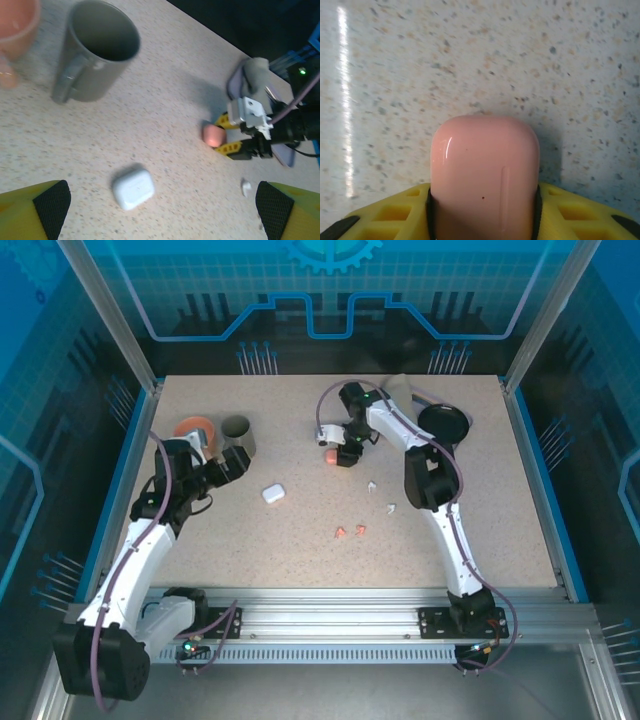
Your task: Insert the wireless bluetooth earbuds into the charging case
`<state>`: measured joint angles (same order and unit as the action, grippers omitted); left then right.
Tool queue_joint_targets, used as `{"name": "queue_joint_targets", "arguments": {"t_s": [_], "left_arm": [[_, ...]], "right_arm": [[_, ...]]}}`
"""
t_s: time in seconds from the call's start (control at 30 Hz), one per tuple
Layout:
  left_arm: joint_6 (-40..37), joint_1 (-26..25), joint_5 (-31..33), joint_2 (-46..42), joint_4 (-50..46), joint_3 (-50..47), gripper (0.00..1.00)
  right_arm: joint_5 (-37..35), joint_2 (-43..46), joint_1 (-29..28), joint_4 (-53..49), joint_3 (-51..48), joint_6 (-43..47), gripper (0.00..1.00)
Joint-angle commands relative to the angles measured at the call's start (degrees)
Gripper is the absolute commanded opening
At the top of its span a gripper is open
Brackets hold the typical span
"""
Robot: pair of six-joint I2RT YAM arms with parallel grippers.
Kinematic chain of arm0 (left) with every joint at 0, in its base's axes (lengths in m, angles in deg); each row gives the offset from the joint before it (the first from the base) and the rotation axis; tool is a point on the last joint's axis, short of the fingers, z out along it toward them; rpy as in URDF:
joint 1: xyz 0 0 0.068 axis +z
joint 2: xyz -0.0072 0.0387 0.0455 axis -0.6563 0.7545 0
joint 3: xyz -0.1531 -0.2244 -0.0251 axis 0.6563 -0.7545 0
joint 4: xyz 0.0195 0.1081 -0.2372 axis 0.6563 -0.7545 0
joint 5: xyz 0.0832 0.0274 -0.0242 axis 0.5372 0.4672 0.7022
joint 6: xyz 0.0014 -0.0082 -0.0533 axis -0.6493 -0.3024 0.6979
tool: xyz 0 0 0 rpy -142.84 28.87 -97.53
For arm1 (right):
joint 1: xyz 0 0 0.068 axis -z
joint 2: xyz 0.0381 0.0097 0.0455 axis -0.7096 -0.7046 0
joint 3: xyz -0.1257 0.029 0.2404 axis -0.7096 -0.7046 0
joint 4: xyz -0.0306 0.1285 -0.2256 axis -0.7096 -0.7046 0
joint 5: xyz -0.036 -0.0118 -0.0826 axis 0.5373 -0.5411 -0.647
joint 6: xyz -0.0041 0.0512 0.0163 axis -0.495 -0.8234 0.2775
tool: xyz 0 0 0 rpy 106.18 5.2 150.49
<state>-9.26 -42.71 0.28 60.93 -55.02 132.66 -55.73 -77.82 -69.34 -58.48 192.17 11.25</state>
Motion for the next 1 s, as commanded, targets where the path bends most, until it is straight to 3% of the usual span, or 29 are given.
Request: {"name": "queue_joint_targets", "arguments": {"t_s": [0.0,0.33,0.6,0.8,0.97], "left_arm": [[1.0,-0.7,-9.7,1.0,0.9,-1.5,0.99],[8.1,-7.3,-23.7,11.9,11.9,-1.5,0.97],[15.3,-15.5,-24.8,21.2,23.5,1.6,0.94],[16.6,-19.7,-24.7,25.7,26.5,4.8,0.93],[17.4,-22.2,-23.9,28.3,28.1,6.9,0.81]], "right_arm": [[3.8,7.1,-1.1,4.4,-4.7,-1.5,0.4],[9.2,25.4,-1.5,16.5,-26.0,-5.0,0.39],[10.2,40.0,-3.9,24.1,-41.0,-8.5,0.39],[9.8,46.8,-5.9,26.7,-47.4,-10.1,0.39],[10.1,49.3,-7.0,27.1,-49.7,-11.6,0.39]]}}
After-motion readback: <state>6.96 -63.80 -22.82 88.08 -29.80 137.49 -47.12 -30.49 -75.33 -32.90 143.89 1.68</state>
